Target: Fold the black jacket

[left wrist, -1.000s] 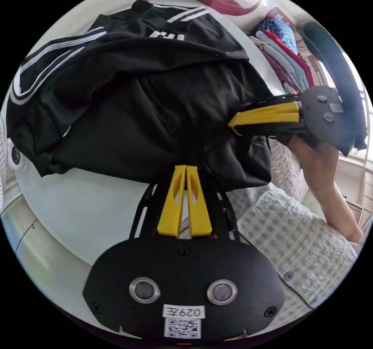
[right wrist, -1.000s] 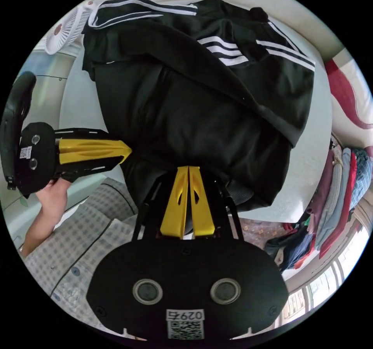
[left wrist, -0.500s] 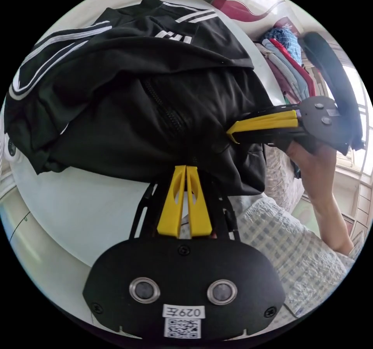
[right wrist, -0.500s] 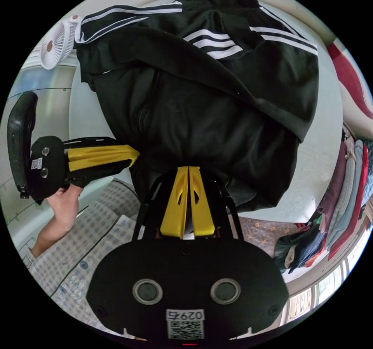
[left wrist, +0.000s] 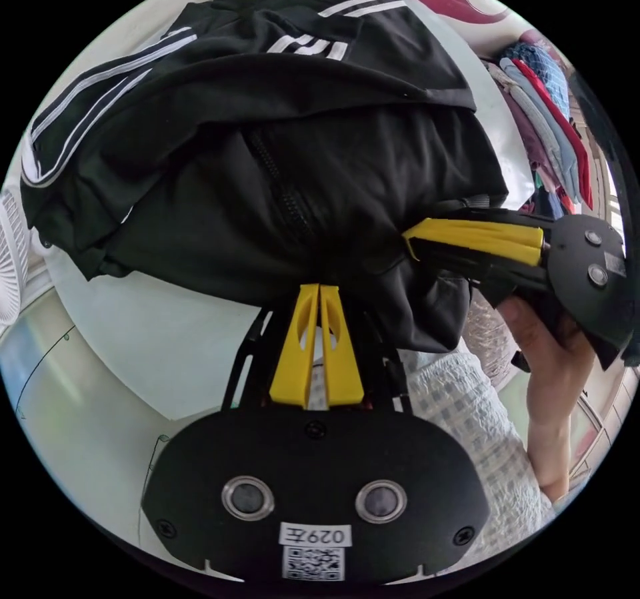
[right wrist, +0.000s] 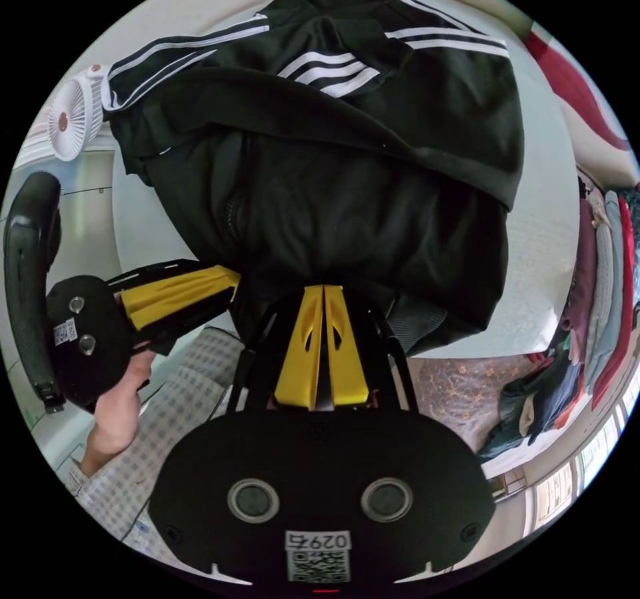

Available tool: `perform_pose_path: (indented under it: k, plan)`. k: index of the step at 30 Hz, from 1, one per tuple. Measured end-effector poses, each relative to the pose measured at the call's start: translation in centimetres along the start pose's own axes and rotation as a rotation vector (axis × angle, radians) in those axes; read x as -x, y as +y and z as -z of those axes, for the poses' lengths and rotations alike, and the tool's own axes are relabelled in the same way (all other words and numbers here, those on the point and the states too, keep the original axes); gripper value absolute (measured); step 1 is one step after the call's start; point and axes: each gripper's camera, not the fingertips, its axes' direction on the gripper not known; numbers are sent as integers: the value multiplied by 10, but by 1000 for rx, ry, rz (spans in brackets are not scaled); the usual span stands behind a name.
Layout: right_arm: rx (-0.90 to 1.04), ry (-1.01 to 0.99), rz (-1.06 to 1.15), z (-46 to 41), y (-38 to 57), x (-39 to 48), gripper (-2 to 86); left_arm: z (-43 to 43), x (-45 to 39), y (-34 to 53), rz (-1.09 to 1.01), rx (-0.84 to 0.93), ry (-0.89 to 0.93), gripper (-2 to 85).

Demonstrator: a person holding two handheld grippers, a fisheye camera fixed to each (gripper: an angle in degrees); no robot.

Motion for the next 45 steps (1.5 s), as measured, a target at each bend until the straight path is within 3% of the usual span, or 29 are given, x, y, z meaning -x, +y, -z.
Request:
perform_pose_path:
  k: [6, 15, 45]
  plan:
    - [25, -28, 22, 1, -2, -12, -5, -4, -8, -10, 1, 26, 26, -10]
    - [46, -265, -13, -1, -5, -46, -5, -6, -33, -15, -13, 16, -63, -10]
    - [47, 88, 141, 45, -28, 31, -5, -1, -23, -26, 1, 0, -19, -10]
